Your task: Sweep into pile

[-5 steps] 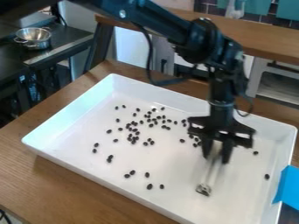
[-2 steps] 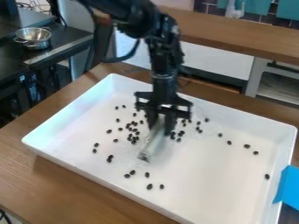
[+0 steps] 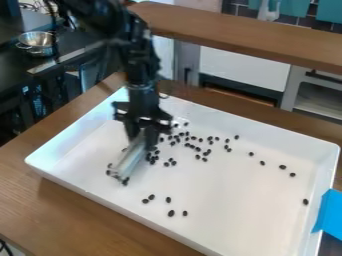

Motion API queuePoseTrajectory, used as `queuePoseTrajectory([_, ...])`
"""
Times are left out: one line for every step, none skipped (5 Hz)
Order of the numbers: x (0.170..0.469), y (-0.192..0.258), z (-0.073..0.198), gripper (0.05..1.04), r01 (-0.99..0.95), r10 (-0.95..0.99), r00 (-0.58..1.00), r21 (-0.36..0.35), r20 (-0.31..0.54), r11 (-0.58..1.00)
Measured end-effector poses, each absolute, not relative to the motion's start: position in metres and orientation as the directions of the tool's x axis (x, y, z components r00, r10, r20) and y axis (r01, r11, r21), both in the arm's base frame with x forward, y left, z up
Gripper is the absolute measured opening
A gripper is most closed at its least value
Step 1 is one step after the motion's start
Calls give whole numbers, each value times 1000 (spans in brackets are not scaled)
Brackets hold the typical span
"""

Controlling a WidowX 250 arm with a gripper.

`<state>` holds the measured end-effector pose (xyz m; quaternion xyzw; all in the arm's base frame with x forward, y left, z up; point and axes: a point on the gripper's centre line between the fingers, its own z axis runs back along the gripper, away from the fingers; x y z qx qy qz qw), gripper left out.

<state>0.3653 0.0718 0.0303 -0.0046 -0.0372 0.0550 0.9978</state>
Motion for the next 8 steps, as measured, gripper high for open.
queuePoseTrajectory([363, 61, 61, 380, -106, 113, 989, -81, 91, 991])
queuePoseTrajectory([377, 23, 88, 380, -111, 123, 989, -135, 83, 985])
queuePoseTrajectory([393, -26, 102, 380, -115, 130, 990, -197, 61, 974])
queuePoseTrajectory([404, -72, 99, 380, -102, 114, 992, -211, 49, 972])
queuePoseTrajectory([407, -106, 90, 380, -75, 89, 994, -192, 66, 979])
queuePoseTrajectory([409, -125, 74, 380, -50, 66, 994, -170, 86, 984])
queuePoseTrajectory([408, -140, 53, 380, -57, 70, 994, -148, 83, 987])
queuePoseTrajectory([405, -155, 38, 380, -64, 73, 995, -137, 66, 988])
